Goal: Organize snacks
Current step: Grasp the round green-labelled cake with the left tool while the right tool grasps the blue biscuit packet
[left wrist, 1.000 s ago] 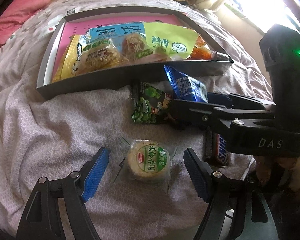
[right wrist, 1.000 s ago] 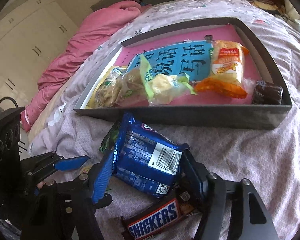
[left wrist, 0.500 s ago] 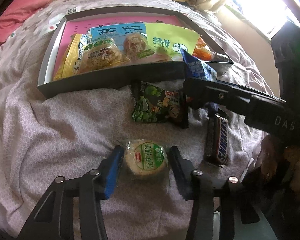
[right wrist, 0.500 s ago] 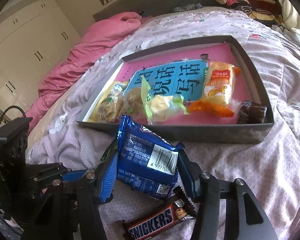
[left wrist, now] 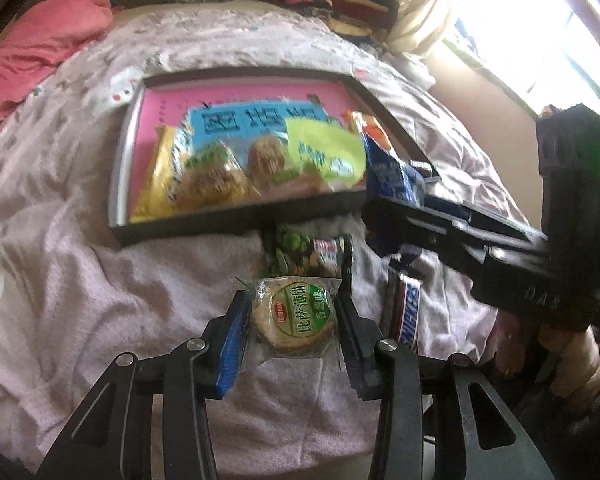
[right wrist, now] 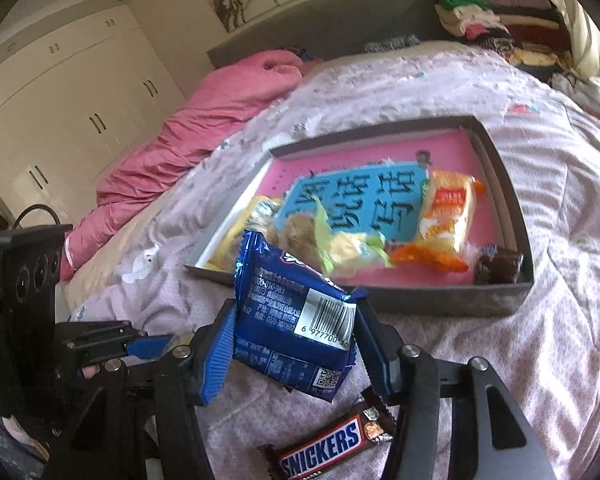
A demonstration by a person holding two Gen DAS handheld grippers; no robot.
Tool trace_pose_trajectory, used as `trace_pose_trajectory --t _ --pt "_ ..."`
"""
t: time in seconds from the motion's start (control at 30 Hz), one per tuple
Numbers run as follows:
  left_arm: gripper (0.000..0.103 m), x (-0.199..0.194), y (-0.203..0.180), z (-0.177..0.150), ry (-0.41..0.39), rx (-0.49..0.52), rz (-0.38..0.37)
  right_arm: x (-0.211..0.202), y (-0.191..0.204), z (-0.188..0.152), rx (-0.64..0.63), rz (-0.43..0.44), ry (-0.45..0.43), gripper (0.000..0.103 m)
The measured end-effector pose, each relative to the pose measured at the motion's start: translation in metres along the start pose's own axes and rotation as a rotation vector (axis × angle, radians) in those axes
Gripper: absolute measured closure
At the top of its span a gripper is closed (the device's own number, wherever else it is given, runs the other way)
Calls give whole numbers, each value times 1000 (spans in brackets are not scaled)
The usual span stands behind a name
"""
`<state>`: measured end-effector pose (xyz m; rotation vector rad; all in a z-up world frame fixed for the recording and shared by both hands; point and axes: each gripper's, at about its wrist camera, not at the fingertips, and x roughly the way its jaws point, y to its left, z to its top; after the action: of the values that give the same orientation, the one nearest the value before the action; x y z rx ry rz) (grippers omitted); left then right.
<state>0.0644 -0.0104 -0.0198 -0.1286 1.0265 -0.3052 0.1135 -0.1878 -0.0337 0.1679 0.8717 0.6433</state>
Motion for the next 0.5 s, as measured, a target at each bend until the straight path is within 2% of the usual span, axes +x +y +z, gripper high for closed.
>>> trace_pose_trajectory --t 0.23,0.5 --pt "59 -18 8 13 -72 -17 29 -9 8 4 -38 -14 -49 46" --pt "59 -29 28 24 -129 -66 74 -30 -2 15 -10 -46 -159 46"
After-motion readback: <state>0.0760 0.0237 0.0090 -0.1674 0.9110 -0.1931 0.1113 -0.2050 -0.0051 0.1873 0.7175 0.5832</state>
